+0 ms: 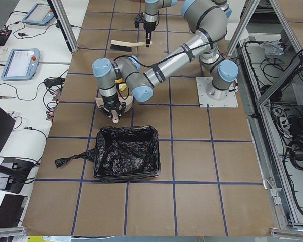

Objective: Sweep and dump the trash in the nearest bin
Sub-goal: 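Move the brush with the right gripper behind the bread pieces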

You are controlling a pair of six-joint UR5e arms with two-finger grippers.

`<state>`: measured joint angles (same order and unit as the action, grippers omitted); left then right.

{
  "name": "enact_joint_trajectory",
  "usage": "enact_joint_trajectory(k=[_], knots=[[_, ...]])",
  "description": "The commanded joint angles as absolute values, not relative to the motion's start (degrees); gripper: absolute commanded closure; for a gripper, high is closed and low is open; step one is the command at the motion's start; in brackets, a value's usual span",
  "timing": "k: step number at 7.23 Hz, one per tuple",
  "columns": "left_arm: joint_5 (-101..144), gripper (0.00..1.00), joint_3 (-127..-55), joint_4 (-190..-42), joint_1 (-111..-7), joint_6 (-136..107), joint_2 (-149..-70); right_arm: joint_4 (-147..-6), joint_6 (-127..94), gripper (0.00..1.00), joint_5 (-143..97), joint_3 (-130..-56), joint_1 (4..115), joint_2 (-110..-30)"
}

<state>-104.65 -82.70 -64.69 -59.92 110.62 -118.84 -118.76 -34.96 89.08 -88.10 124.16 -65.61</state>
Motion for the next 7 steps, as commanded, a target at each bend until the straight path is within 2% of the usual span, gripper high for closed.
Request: enact_joint_trajectory(k=[1,7], knots=[[-104.41,1.0,-82.97,-64.69,-60.12,110.66,-118.92,-116.9,-37.26,0.94,89.91,-81.06,126.73,-59.09],[-104.5,1.0,-83.06,-64.69,-60.12,110.39,-119.0,-117.07,-38.58,0.95,91.23,-69.97,129.02,-47.38]])
